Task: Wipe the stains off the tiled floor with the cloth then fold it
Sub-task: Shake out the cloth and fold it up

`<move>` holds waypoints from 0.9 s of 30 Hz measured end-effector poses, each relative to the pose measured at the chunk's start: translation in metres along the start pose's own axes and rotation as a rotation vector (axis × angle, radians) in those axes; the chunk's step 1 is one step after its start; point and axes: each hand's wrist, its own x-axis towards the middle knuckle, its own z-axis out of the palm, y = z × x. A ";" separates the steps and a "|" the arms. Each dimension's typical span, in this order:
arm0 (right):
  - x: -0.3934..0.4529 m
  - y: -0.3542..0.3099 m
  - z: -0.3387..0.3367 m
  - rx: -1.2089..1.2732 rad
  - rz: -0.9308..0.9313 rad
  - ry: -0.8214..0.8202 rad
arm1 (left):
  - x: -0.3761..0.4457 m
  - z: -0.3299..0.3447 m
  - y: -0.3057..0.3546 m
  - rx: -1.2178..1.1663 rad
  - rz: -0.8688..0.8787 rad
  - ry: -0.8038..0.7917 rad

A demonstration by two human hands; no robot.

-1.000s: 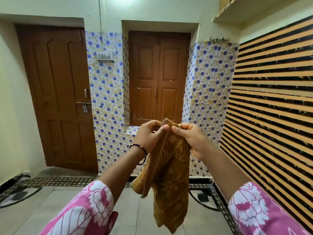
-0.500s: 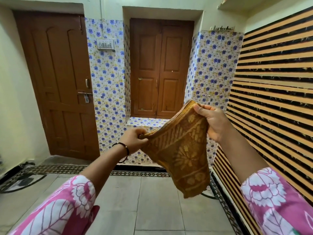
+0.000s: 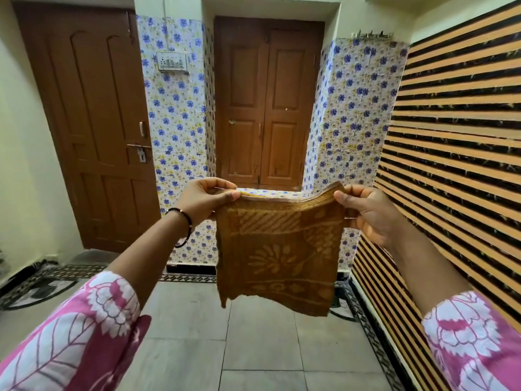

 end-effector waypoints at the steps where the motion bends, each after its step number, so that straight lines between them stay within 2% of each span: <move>1: -0.001 0.001 0.001 0.002 0.010 0.007 | 0.001 0.002 0.000 -0.077 -0.025 0.018; 4: -0.001 0.003 0.005 0.016 0.008 0.027 | 0.003 0.009 -0.006 -0.283 -0.079 0.047; 9: 0.004 0.005 -0.002 0.024 -0.063 0.173 | 0.002 0.020 -0.010 -0.354 -0.034 -0.109; 12: 0.004 0.010 -0.009 0.092 -0.106 0.161 | 0.003 0.023 -0.004 -0.195 0.038 -0.154; 14: 0.004 0.012 -0.012 0.038 -0.123 0.162 | 0.004 0.023 -0.002 -0.009 0.085 -0.197; 17: 0.006 0.011 -0.016 -0.003 -0.140 0.212 | 0.001 0.020 -0.001 0.150 0.099 -0.294; 21: 0.008 0.005 -0.020 -0.096 -0.169 0.238 | -0.003 0.018 -0.009 0.403 0.201 -0.300; 24: 0.006 -0.001 -0.021 -0.189 -0.201 0.192 | -0.005 0.021 -0.013 0.420 0.275 -0.227; 27: 0.003 -0.006 -0.023 -0.266 -0.194 0.120 | -0.006 0.023 -0.013 0.315 0.289 -0.200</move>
